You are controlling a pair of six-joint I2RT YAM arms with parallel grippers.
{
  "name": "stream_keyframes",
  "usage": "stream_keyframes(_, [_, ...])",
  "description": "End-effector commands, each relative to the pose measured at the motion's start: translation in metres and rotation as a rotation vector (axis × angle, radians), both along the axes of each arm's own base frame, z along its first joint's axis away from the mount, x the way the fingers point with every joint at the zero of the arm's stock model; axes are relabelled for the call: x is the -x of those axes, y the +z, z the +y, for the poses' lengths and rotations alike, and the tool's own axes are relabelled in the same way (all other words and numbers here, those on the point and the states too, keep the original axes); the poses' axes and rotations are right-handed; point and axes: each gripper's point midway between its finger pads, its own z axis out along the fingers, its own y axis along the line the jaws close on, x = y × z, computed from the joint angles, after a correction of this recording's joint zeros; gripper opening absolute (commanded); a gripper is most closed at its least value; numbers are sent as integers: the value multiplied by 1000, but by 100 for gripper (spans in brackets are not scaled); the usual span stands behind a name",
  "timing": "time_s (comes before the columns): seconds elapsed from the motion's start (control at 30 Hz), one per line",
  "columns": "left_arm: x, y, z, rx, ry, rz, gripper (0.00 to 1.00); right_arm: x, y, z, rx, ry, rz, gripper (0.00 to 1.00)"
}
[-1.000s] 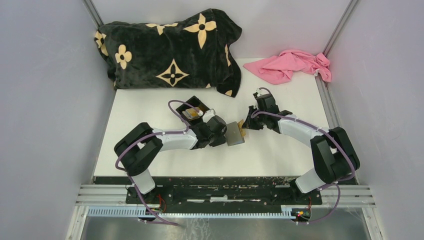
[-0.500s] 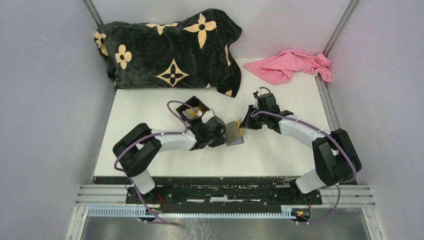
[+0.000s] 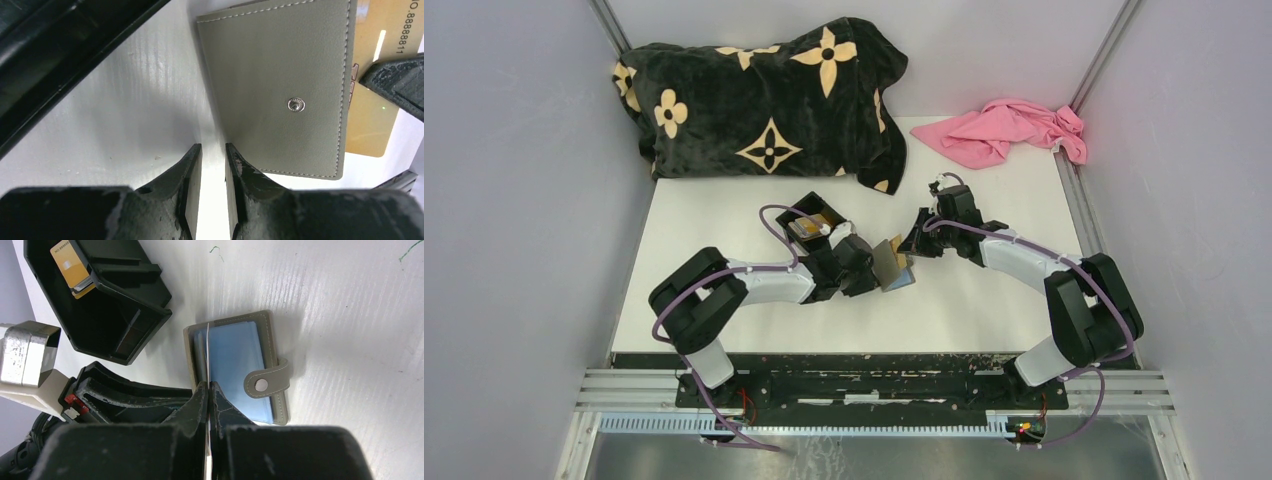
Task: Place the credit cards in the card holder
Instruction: Open the card holder at the center of the board.
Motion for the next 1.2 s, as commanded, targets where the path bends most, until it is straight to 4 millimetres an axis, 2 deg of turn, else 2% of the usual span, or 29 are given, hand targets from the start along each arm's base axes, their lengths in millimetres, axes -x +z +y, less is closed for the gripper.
stream_keyframes(0.0, [15,-17,2,-30,-86,24,31,-8,14,10,-50,12,-48,1])
stream_keyframes(0.4, [14,-30,-14,-21,-171,29,31,-3,21,16,-48,64,-63,1])
stream_keyframes(0.5, [16,-34,-12,-32,-169,45,32,0,19,18,-42,85,-62,1])
stream_keyframes(0.93, [47,-36,49,-89,2,101,32,17,9,31,45,182,-101,1])
stream_keyframes(1.17, [67,-42,74,-129,47,131,32,23,14,44,85,218,-152,1])
